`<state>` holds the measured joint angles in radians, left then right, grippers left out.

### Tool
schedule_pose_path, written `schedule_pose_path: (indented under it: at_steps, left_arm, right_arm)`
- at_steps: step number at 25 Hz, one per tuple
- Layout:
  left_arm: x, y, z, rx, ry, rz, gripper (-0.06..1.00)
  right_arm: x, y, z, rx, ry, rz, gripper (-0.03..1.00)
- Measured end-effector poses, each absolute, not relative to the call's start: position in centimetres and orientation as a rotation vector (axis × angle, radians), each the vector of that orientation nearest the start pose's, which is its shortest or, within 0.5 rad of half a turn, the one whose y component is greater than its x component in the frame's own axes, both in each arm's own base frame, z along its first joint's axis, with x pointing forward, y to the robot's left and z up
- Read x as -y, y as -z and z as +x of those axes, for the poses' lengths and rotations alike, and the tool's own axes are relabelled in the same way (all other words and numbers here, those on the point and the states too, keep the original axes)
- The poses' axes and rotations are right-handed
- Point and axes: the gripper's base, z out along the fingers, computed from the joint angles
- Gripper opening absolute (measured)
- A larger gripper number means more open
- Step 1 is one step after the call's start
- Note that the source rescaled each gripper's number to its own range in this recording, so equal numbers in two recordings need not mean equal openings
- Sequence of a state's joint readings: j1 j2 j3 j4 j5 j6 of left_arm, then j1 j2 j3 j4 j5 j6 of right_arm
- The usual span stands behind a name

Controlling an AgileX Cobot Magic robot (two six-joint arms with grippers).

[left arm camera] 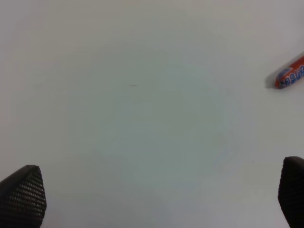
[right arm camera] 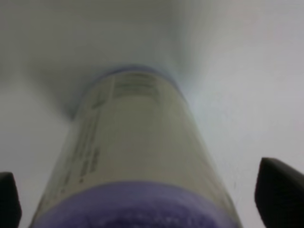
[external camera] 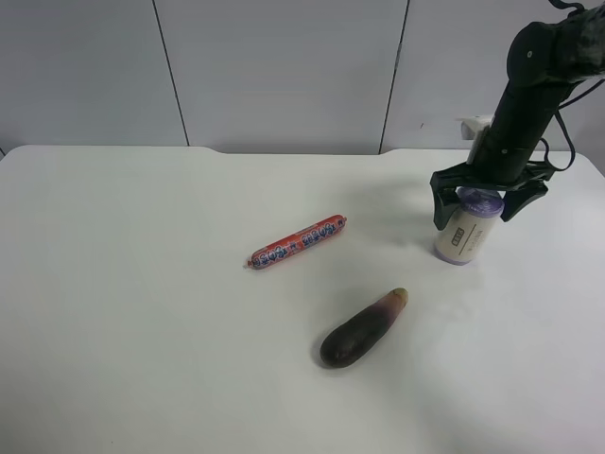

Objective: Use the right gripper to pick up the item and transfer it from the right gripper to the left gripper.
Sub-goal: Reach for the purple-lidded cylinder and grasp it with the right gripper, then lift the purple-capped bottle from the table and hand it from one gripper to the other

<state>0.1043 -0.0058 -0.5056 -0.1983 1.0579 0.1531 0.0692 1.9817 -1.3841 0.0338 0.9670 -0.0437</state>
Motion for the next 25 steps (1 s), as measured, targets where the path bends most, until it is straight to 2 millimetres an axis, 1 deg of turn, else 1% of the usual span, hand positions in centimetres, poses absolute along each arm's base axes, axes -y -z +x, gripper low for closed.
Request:
schedule_pose_path:
  at_steps: [1, 3, 4, 7, 8, 12, 21, 23, 25]
  left_arm:
    - [1.6, -28.0, -0.6, -2.014, 0.073, 0.059, 1.00]
    - [1.6, -28.0, -0.6, -2.014, 0.073, 0.059, 1.00]
    - [1.6, -28.0, -0.6, -2.014, 0.073, 0.059, 1.00]
    - [1.6, -28.0, -0.6, -2.014, 0.073, 0.059, 1.00]
    - [1.6, -28.0, -0.6, -2.014, 0.073, 0.059, 1.00]
    - [1.6, -28.0, -0.6, -2.014, 0.074, 0.058, 1.00]
    - [1.6, -28.0, -0.6, -2.014, 0.075, 0.057, 1.00]
    - [1.6, -28.0, -0.6, -2.014, 0.075, 0.057, 1.00]
    - [1.6, -28.0, -0.6, -2.014, 0.075, 0.057, 1.00]
  right_arm:
    - [-2.9, -17.3, 38.5, -3.044, -0.048, -0.152, 0.86]
    - [-2.9, -17.3, 38.5, -3.044, -0.049, -0.152, 0.69]
    - [-2.9, -17.3, 38.5, -3.044, -0.049, -0.152, 0.56]
    - [-2.9, -17.3, 38.5, -3.044, -0.049, -0.156, 0.11]
    - [-3.0, -17.3, 38.5, -3.044, -0.050, -0.163, 0.00]
    - [-3.0, -17.3, 38.5, -3.041, -0.049, -0.195, 0.00]
    - [-3.0, -17.4, 38.4, -3.042, -0.051, -0.195, 0.00]
    - [-3.0, -18.0, 38.3, -3.034, -0.051, -0.195, 0.00]
    - [-3.0, -19.0, 38.0, -3.026, -0.058, -0.192, 0.00]
